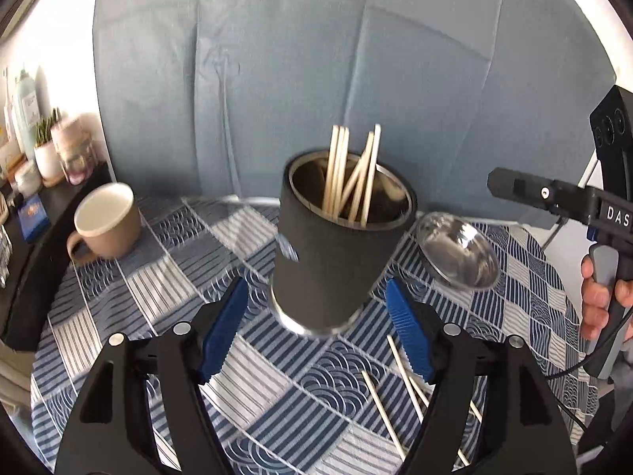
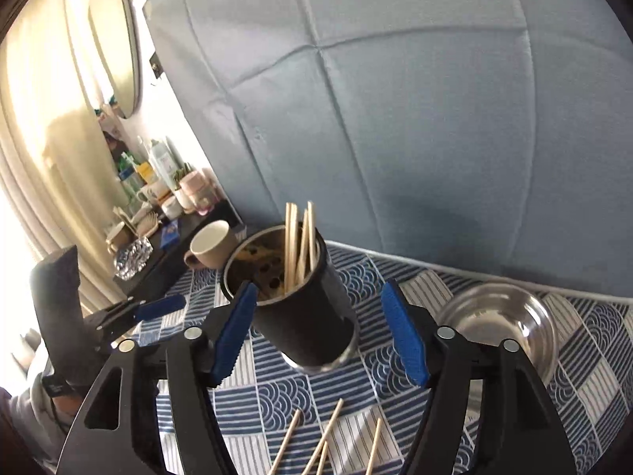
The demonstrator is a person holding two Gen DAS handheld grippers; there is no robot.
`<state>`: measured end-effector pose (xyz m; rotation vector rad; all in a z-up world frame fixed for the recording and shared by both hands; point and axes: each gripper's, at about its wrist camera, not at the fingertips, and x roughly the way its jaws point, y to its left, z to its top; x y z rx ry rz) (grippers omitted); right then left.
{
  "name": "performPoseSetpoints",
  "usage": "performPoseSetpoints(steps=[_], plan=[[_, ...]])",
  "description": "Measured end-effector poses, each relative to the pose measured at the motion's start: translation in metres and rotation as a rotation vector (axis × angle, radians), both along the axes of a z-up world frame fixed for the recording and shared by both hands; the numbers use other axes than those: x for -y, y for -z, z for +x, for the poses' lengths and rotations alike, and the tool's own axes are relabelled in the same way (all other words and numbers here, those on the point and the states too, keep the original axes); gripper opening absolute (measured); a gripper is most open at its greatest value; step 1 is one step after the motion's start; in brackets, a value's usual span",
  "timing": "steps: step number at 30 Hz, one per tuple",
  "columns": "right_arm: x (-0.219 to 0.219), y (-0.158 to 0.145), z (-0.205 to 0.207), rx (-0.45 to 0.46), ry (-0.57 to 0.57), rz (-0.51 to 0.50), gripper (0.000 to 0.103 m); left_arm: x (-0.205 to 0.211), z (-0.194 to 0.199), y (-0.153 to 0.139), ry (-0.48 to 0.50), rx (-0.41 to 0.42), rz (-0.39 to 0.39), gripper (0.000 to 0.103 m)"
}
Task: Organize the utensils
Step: 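Move both open tools back over the remaining chopsticks, then grasp a chopstick with the left tool while the right tool grasps another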
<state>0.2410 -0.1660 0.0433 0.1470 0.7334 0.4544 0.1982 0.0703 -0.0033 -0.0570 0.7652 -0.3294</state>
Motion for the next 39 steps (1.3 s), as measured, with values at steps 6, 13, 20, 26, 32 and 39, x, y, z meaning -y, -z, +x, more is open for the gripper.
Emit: performPoseSetpoints(steps=[6,13,20,26,32,39], plan=[[0.007,0.025,-0.009,-0.072,0.026,-0.051,0.073,0.013,-0.011,0.032,0.027,-0.132,0.034,0.072],[0.008,0.075,-0.018,-0.252,0.02,-0.175,0.073,0.037,-0.022,0.068,0.058,-0.232,0.107,0.072],[0.013,0.131,-0.03,-0.411,0.013,-0.27,0.061,0.05,-0.027,0.084,0.019,-0.269,0.179,0.072],[0.012,0.156,-0.037,-0.481,-0.012,-0.311,0.049,0.061,-0.025,0.097,0.008,-0.333,0.226,0.067],[0.011,0.165,-0.041,-0.513,-0.029,-0.36,0.044,0.075,-0.021,0.106,0.019,-0.363,0.262,0.066],[0.005,0.167,-0.039,-0.538,-0.049,-0.429,0.028,0.08,-0.02,0.113,0.004,-0.382,0.285,0.036]])
